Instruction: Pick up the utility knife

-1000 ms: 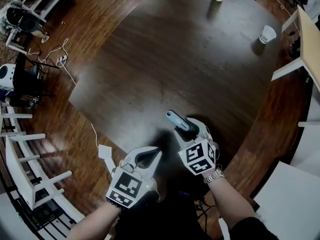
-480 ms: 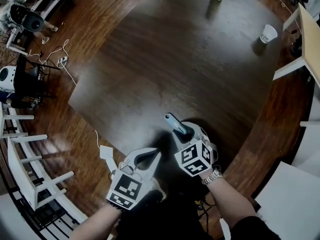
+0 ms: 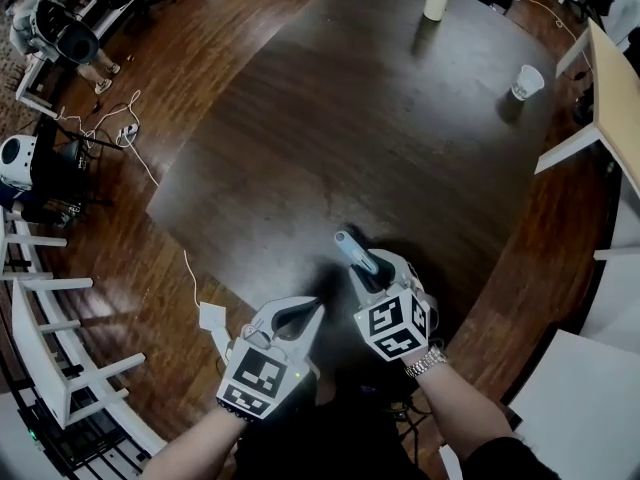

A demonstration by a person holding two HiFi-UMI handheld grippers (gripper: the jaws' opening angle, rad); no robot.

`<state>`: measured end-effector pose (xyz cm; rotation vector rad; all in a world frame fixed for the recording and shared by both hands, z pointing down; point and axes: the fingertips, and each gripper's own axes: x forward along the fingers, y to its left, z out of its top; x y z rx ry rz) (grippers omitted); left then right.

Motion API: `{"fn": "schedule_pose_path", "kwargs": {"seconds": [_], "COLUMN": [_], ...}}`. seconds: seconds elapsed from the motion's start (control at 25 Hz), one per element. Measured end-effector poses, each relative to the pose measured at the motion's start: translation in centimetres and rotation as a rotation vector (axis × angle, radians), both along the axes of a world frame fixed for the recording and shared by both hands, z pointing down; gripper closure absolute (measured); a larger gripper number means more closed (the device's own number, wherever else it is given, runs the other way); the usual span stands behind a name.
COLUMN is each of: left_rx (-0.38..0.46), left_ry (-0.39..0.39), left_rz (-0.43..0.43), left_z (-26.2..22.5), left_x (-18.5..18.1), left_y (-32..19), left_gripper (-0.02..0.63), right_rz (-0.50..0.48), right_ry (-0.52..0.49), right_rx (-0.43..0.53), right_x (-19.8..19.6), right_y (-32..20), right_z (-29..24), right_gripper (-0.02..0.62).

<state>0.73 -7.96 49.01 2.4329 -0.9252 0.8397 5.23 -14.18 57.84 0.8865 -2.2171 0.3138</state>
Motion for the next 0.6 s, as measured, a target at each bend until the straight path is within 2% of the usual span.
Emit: {"fn": "schedule_pose_path", "kwargs": {"seconds": [0.32,0.6], "left_rx": [0.098,0.184], "left_ry": [0.061,0.119], "left_rz": [0.05,0.056], "left_z": [-3.1,-6.5], "left_x": [-1.4,-3.6], "left_y": [0.4,1.5], "left_gripper": [0.589,0.589], "right_rz": [0.079,0.137], "right_ry": [-0.005,-0.016], "right_rx": [0.085,0.158], "right_x": [-1.0,-2.2], "right_y": [1.5,4.1], "right_z": [-5.5,-10.5], "right_gripper": [0.463,0.463]}}
